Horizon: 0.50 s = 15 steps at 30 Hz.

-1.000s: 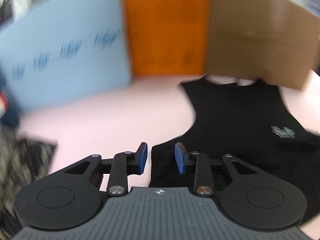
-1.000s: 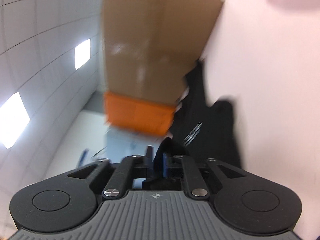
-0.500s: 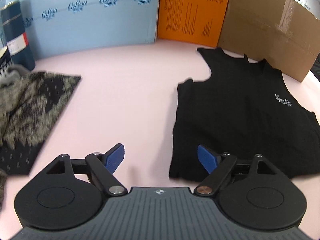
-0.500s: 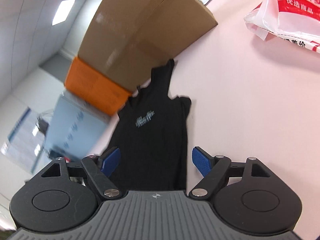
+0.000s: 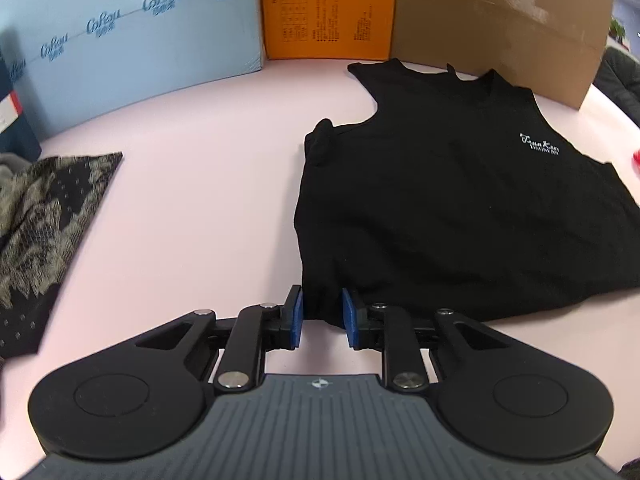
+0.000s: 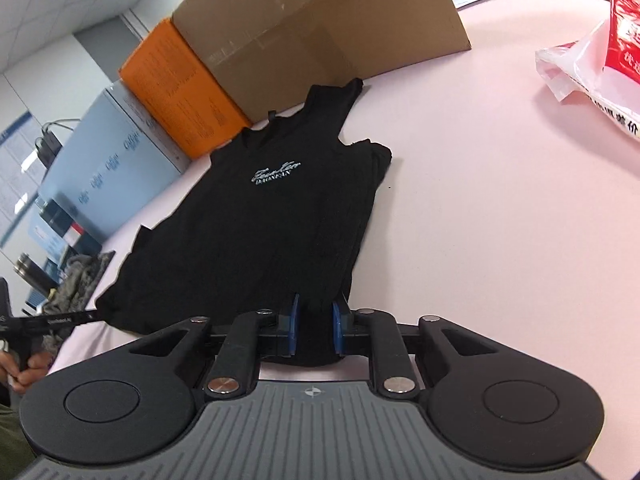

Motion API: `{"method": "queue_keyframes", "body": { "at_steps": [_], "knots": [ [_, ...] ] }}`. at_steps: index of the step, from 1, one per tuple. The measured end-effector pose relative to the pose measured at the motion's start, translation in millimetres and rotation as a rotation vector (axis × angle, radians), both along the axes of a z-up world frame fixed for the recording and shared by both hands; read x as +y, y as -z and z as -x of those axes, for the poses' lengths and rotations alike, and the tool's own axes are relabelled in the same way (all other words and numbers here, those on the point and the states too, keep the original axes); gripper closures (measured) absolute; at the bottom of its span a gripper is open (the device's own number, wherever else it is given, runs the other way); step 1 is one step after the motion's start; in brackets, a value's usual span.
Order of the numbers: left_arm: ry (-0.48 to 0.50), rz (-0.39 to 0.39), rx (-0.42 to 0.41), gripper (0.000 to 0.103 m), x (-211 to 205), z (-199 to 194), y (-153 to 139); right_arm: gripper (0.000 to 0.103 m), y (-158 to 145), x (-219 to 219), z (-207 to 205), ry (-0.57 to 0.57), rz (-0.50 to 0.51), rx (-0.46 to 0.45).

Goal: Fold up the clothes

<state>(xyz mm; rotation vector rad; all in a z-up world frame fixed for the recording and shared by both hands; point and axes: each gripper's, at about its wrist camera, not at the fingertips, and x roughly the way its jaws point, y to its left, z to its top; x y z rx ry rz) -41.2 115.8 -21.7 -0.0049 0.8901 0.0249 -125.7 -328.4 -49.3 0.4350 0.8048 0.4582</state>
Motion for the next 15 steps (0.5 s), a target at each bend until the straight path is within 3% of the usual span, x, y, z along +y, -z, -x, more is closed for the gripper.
{"method": "queue_keyframes", "body": {
  "at_steps": [5, 10, 15],
  "knots": [
    [0.010, -0.013, -0.001, 0.084, 1.4, 0.8, -5.1, 0.090, -21.0, -7.9, 0.5, 0.023, -0.028, -0.063],
    [0.023, -0.055, 0.025, 0.080, -1.0, -2.7, 1.0, 0.090, -14.6, -10.8, -4.9, 0.041, 0.101, -0.006],
    [0.033, -0.110, 0.022, 0.068, -3.9, -5.2, -1.5, 0.090, -9.4, -8.6, -6.7, 0.045, 0.192, 0.012]
  ]
}}
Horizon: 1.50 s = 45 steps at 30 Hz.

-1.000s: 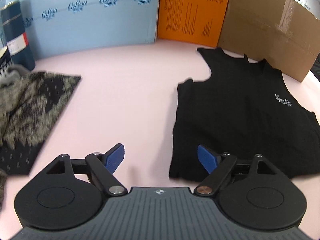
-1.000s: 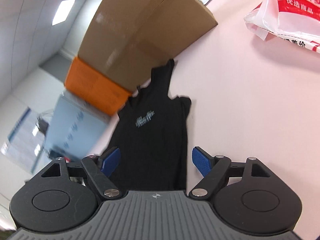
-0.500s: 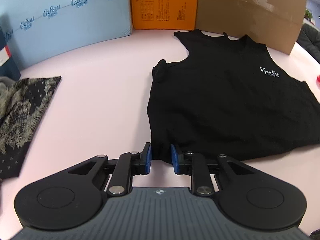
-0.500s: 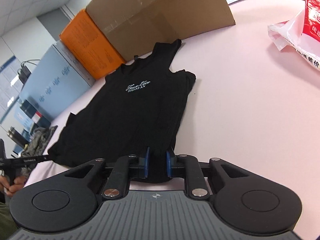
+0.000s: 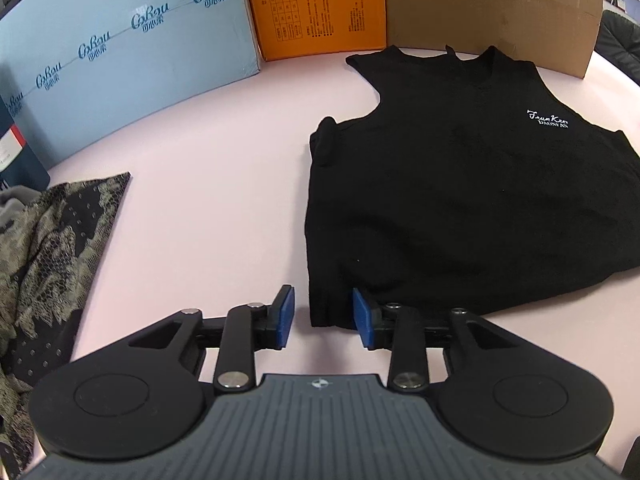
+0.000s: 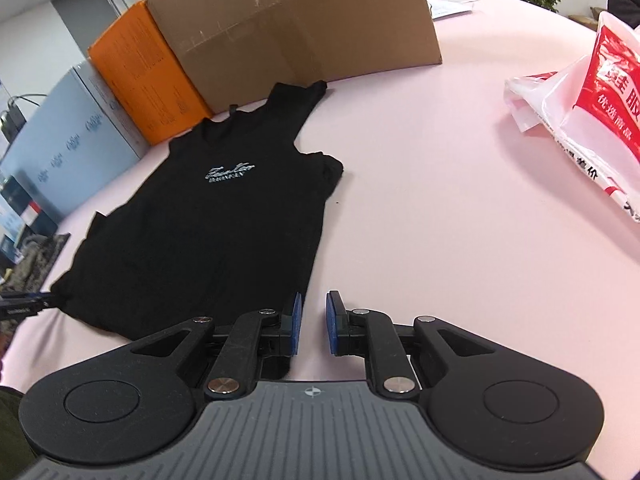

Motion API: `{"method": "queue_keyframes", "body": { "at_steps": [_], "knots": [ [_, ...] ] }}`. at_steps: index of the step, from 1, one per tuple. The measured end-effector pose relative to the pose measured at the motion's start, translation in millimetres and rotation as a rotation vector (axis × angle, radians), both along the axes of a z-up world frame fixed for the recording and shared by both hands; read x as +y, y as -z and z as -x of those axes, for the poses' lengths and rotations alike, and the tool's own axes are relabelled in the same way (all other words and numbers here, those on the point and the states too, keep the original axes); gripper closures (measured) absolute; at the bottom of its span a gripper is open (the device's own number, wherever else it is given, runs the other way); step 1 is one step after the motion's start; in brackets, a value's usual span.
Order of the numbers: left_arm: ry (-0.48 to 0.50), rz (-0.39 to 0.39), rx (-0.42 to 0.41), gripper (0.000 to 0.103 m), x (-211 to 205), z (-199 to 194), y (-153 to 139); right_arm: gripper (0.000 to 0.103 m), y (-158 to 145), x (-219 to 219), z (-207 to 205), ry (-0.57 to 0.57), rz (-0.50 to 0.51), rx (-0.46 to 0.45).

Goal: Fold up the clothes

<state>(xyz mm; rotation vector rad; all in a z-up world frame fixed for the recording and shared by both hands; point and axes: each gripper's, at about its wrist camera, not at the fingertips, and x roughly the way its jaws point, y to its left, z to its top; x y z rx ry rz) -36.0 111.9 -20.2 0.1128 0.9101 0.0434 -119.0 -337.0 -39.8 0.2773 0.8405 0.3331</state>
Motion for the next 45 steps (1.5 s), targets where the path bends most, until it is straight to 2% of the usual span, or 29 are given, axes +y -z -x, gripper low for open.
{"method": "queue_keyframes", "body": {
  "at_steps": [4, 6, 8, 12, 16, 19, 22, 26, 29, 31, 33, 36, 43, 45],
  "knots": [
    [-0.031, -0.030, -0.019, 0.055, 9.0, -7.3, -5.7, 0.079, -3.0, -1.7, -4.1, 0.010, 0.035, -0.019],
    [-0.065, -0.040, -0.028, 0.042, 14.8, -13.1, -9.2, 0.075, -5.8, -3.6, -7.3, 0.019, 0.044, -0.028],
    [-0.078, -0.064, -0.036, 0.036, 18.2, -19.9, -13.2, 0.064, -9.0, -5.9, -11.5, 0.025, 0.047, -0.034],
    [-0.058, -0.146, -0.056, 0.034, 20.6, -38.3, -24.6, 0.060, -21.5, -7.8, -25.6, -0.008, 0.061, -0.048],
    [-0.019, -0.224, -0.101, 0.031, 21.7, -61.7, -48.6, 0.056, -50.9, -8.3, -48.7, -0.074, 0.118, -0.092],
    [0.001, -0.252, -0.133, 0.027, 20.3, -76.0, -64.2, 0.048, -79.0, -10.2, -67.1, -0.111, 0.146, -0.139],
    [0.021, -0.281, -0.165, 0.026, 18.2, -87.4, -75.8, 0.046, -104.2, -10.1, -81.8, -0.147, 0.166, -0.179],
    [0.006, -0.237, -0.179, 0.022, 24.6, -100.6, -80.3, 0.031, -124.5, -9.0, -93.0, -0.181, 0.176, -0.234],
    [-0.001, -0.170, -0.169, 0.022, 30.2, -106.9, -75.3, 0.031, -117.3, -5.9, -99.2, -0.198, 0.179, -0.218],
    [-0.003, -0.158, -0.160, 0.022, 30.5, -110.9, -68.5, 0.031, -105.2, -3.4, -103.4, -0.204, 0.185, -0.188],
    [0.012, -0.163, -0.153, 0.022, 30.0, -117.9, -65.1, 0.031, -94.1, -0.6, -108.8, -0.213, 0.189, -0.160],
    [0.053, -0.222, -0.170, 0.022, 26.1, -137.8, -76.4, 0.031, -86.5, 5.4, -123.2, -0.234, 0.194, -0.140],
    [0.109, -0.287, -0.292, 0.020, 32.0, -222.6, -153.5, 0.031, -111.0, 26.6, -189.8, -0.321, 0.237, -0.139],
    [0.136, -0.259, -0.297, 0.020, 32.1, -241.3, -160.8, 0.031, -122.5, 32.0, -213.9, -0.333, 0.243, -0.157]
  ]
}}
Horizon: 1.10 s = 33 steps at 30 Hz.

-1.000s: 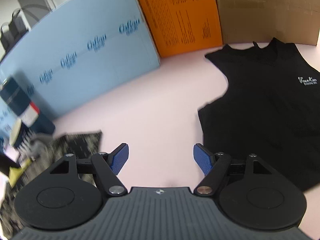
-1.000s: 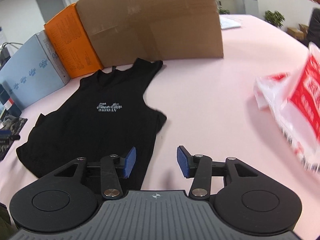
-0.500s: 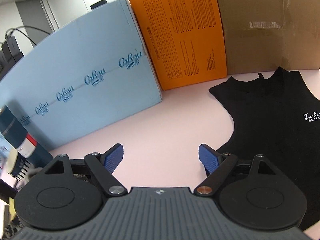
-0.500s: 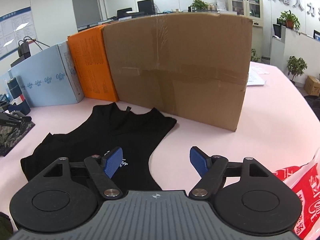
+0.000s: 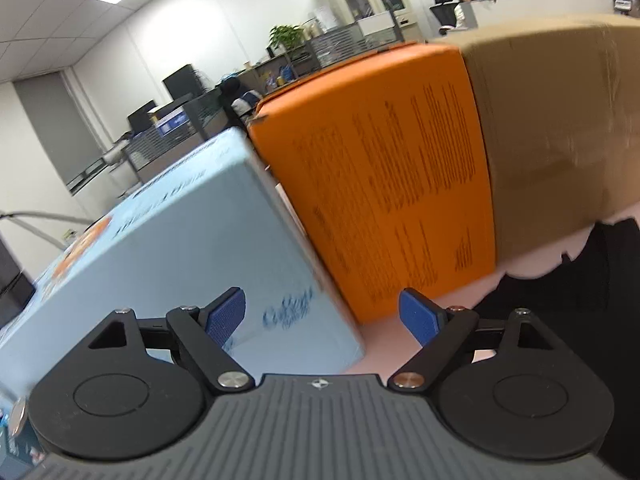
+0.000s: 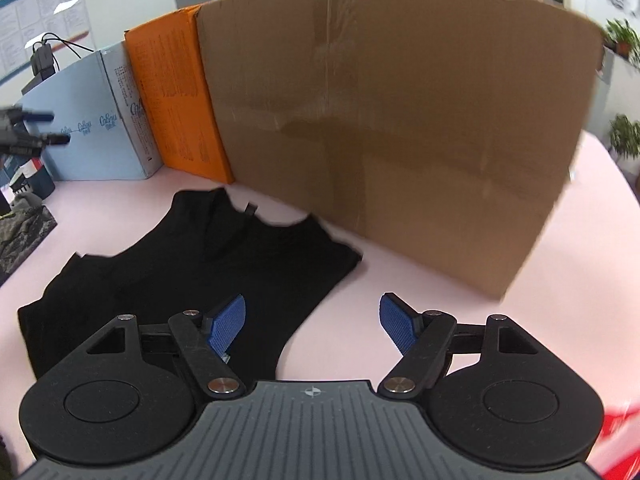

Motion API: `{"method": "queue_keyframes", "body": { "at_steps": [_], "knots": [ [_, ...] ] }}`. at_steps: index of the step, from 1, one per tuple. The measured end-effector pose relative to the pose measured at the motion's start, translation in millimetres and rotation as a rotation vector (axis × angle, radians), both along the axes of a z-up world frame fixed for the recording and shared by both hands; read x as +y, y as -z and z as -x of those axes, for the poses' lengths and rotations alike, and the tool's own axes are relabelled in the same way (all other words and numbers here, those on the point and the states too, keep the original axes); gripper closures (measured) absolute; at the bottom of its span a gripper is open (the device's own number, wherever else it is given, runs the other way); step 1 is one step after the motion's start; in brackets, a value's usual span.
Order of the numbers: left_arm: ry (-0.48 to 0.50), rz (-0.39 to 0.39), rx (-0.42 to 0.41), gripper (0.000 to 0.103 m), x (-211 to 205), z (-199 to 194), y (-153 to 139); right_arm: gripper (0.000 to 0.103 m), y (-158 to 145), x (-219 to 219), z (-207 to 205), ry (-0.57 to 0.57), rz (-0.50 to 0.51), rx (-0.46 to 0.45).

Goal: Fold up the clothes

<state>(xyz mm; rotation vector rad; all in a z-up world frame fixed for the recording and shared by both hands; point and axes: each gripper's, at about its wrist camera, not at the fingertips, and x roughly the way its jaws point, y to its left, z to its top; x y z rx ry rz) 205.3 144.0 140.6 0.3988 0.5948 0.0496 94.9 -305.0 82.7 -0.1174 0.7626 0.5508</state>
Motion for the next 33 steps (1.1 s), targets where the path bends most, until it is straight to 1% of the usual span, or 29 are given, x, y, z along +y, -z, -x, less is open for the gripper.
{"method": "queue_keyframes", "body": {
  "at_steps": [2, 4, 6, 9, 10, 11, 13, 16, 20, 22, 24, 27, 28, 30, 31, 32, 33],
  "knots": [
    [0.031, 0.058, 0.038, 0.020, -3.3, -10.3, 8.2, 0.028, -7.3, 2.5, -20.3, 0.003, -0.026, -0.021],
    [0.065, 0.127, 0.073, 0.020, -10.5, -12.4, 29.6, 0.027, -5.9, 4.3, -34.3, 0.013, -0.065, -0.035],
    [0.087, 0.168, 0.099, 0.020, -18.4, -14.7, 53.9, 0.027, 9.1, 7.8, -42.4, 0.024, -0.087, -0.024],
    [0.057, 0.203, 0.127, 0.021, -30.8, -29.0, 91.4, 0.029, 40.2, 11.8, -55.7, 0.027, -0.105, 0.001],
    [0.048, 0.213, 0.129, 0.022, -34.0, -35.2, 100.8, 0.033, 50.2, 12.3, -61.9, 0.038, -0.115, 0.013],
    [0.040, 0.223, 0.132, 0.025, -37.1, -41.3, 110.3, 0.039, 60.1, 11.5, -69.6, 0.054, -0.133, 0.028],
    [0.039, 0.239, 0.133, 0.025, -42.5, -55.4, 127.7, 0.051, 79.2, 9.8, -85.3, 0.084, -0.169, 0.056],
    [0.055, 0.261, 0.142, 0.025, -47.3, -72.2, 146.9, 0.052, 104.5, 14.6, -102.6, 0.064, -0.178, 0.067],
    [0.109, 0.264, 0.142, 0.025, -50.7, -84.9, 164.8, 0.051, 128.4, 25.9, -113.5, -0.005, -0.160, 0.063],
    [0.139, 0.277, 0.148, 0.025, -51.4, -88.6, 170.6, 0.051, 131.9, 27.2, -116.0, -0.035, -0.179, 0.038],
    [0.161, 0.274, 0.153, 0.024, -53.6, -91.8, 176.1, 0.051, 134.5, 29.7, -117.1, -0.066, -0.189, 0.015],
    [0.175, 0.254, 0.173, 0.020, -58.7, -94.2, 188.0, 0.050, 137.8, 34.1, -118.8, -0.091, -0.180, -0.018],
    [0.172, 0.262, 0.163, 0.019, -58.4, -94.5, 189.2, 0.050, 139.1, 35.2, -119.7, -0.090, -0.179, -0.027],
    [0.156, 0.286, 0.157, 0.018, -57.1, -96.0, 190.5, 0.046, 140.7, 35.9, -117.8, -0.090, -0.189, -0.035],
    [0.145, 0.302, 0.160, 0.018, -56.2, -97.1, 190.8, 0.041, 141.2, 35.5, -117.0, -0.090, -0.202, -0.035],
    [0.145, 0.305, 0.161, 0.018, -56.4, -97.0, 191.3, 0.038, 141.8, 36.0, -116.8, -0.087, -0.207, -0.034],
    [0.145, 0.308, 0.162, 0.018, -56.7, -96.9, 191.7, 0.038, 142.5, 36.8, -116.6, -0.083, -0.208, -0.034]
  ]
}}
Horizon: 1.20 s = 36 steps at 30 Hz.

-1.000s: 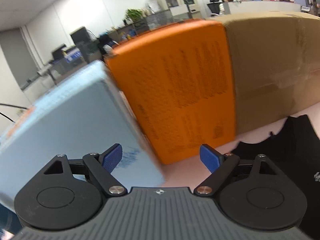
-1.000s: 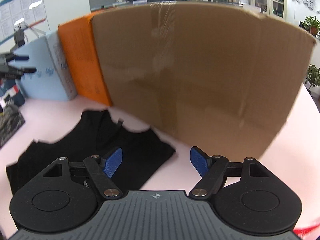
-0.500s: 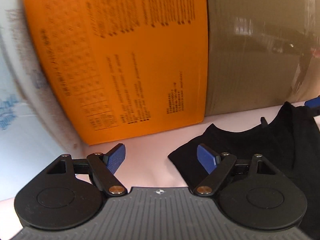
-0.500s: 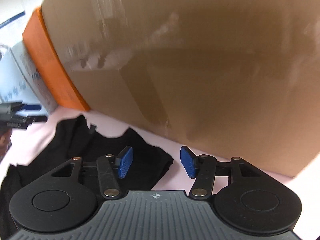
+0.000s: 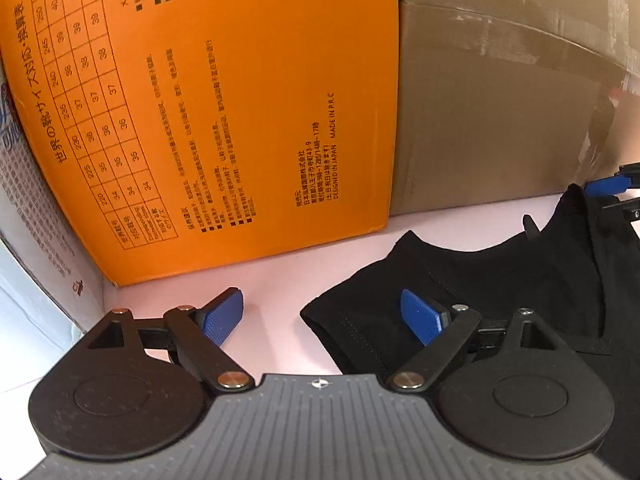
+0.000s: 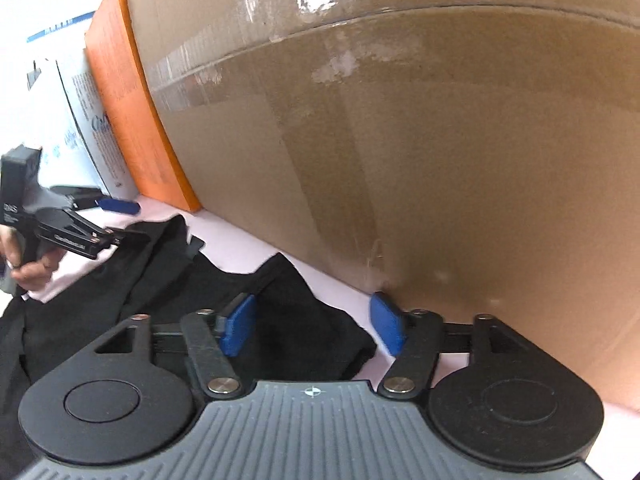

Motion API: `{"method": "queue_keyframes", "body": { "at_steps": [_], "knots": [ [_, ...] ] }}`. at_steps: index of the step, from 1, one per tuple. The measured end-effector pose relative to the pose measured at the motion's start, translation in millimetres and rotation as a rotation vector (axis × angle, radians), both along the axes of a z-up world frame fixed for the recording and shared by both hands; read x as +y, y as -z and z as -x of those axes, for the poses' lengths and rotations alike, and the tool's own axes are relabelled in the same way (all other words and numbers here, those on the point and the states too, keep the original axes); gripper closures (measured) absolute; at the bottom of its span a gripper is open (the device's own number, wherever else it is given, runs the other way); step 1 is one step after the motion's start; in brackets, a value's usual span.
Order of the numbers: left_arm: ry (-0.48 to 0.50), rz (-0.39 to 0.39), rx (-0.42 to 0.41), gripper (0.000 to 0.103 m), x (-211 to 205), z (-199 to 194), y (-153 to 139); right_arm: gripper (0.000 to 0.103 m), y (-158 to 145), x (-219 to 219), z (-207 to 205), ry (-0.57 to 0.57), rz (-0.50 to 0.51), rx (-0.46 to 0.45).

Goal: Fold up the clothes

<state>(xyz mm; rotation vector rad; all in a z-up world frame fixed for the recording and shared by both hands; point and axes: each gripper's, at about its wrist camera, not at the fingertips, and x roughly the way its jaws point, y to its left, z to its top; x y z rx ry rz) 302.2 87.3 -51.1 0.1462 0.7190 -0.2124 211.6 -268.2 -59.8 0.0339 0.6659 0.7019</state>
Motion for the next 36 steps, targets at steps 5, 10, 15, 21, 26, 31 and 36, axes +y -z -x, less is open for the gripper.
{"method": "queue_keyframes", "body": {
  "at_steps": [5, 10, 15, 21, 26, 31, 36],
  "knots": [
    [0.085, 0.034, 0.026, 0.087, -6.5, 6.1, -5.9, 0.091, -6.2, -3.8, 3.7, 0.063, -0.004, 0.056],
    [0.127, -0.003, -0.002, 0.094, -16.0, 17.0, -15.7, 0.098, -15.6, -9.5, 10.0, 0.088, -0.060, 0.096],
    [0.113, 0.016, -0.037, 0.094, -11.5, 32.4, -39.1, 0.098, -38.5, -16.8, 21.8, 0.095, -0.145, 0.092],
    [0.172, -0.004, -0.120, 0.093, -14.0, 86.9, -79.9, 0.098, -80.3, -21.0, 62.8, 0.038, -0.229, 0.067],
    [0.258, -0.085, -0.198, 0.093, -11.0, 171.0, -106.3, 0.098, -116.8, -29.8, 129.9, -0.018, -0.297, 0.043],
    [0.364, -0.175, -0.163, 0.090, -4.1, 259.4, -103.2, 0.098, -121.5, -36.5, 215.6, -0.081, -0.293, 0.065],
    [0.540, -0.321, -0.007, 0.087, 0.1, 351.8, -68.6, 0.095, -71.6, -32.1, 287.3, -0.156, -0.103, 0.241]
  ]
}}
